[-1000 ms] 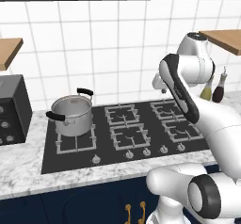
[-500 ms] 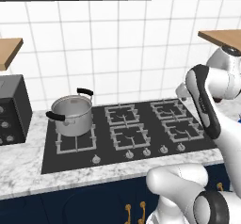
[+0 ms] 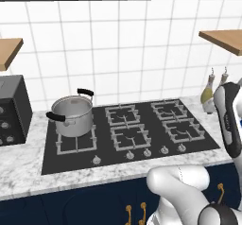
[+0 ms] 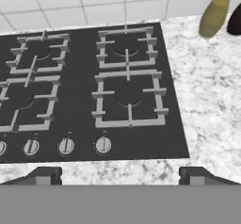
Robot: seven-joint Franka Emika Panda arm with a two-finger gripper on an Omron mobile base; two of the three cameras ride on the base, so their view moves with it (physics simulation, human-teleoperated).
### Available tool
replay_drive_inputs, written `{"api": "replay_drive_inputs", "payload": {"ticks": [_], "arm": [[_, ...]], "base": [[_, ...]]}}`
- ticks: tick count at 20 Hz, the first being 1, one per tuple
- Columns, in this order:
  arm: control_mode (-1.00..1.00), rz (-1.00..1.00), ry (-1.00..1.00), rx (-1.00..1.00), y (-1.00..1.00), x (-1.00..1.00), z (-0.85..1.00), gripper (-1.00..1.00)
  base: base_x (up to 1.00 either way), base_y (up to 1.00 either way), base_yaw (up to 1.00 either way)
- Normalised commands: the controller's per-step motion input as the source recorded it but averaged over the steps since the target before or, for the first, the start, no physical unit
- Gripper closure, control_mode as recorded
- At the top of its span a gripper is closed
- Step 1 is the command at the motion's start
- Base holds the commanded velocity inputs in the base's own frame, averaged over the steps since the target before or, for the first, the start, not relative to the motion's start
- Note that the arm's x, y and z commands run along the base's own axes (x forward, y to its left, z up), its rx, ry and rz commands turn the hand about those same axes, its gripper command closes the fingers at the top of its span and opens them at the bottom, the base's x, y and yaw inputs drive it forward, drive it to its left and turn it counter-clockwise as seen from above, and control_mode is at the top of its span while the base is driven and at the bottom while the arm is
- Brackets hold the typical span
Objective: Pick the kettle from the counter and place it on a stove burner. Then turn the burner on.
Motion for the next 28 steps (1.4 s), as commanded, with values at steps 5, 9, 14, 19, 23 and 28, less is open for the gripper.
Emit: {"api": "replay_drive_inputs", "payload": {"ticks": [5, 9, 14, 19, 23, 28], "arm": [[-1.00, -0.07, 0.00, 0.00, -1.00, -0.24, -0.21, -1.00], [-1.00, -0.09, 0.00, 0.00, -1.00, -0.15, -0.12, -1.00], [-1.00, -0.10, 0.00, 0.00, -1.00, -0.05, -0.17, -1.00], [-1.00, -0.05, 0.00, 0.00, -0.93, 0.00, -0.25, -1.00], [-1.00, 0.00, 0.00, -0.01, -0.68, 0.04, -0.23, -1.00], [-1.00, 0.00, 0.00, 0.00, -0.51, 0.27, -0.15, -1.00]], "base": [[0.00, 0.00, 0.00], [0.00, 0.00, 0.00], [0.00, 0.00, 0.00], [0.00, 0.00, 0.00], [0.00, 0.00, 0.00], [0.00, 0.00, 0.00]]}}
